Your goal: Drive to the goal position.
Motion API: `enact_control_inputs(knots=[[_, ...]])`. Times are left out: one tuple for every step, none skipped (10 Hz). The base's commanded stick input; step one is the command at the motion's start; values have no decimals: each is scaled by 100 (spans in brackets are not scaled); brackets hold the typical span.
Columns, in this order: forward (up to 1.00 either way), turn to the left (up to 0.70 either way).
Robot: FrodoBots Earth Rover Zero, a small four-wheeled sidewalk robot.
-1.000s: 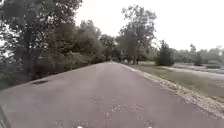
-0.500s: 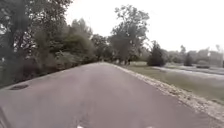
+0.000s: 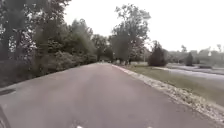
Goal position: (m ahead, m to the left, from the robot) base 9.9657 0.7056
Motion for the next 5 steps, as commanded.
enact_control_inputs(knots=[[100, 1], [100, 1], [100, 1], [100, 1], [100, 0]])
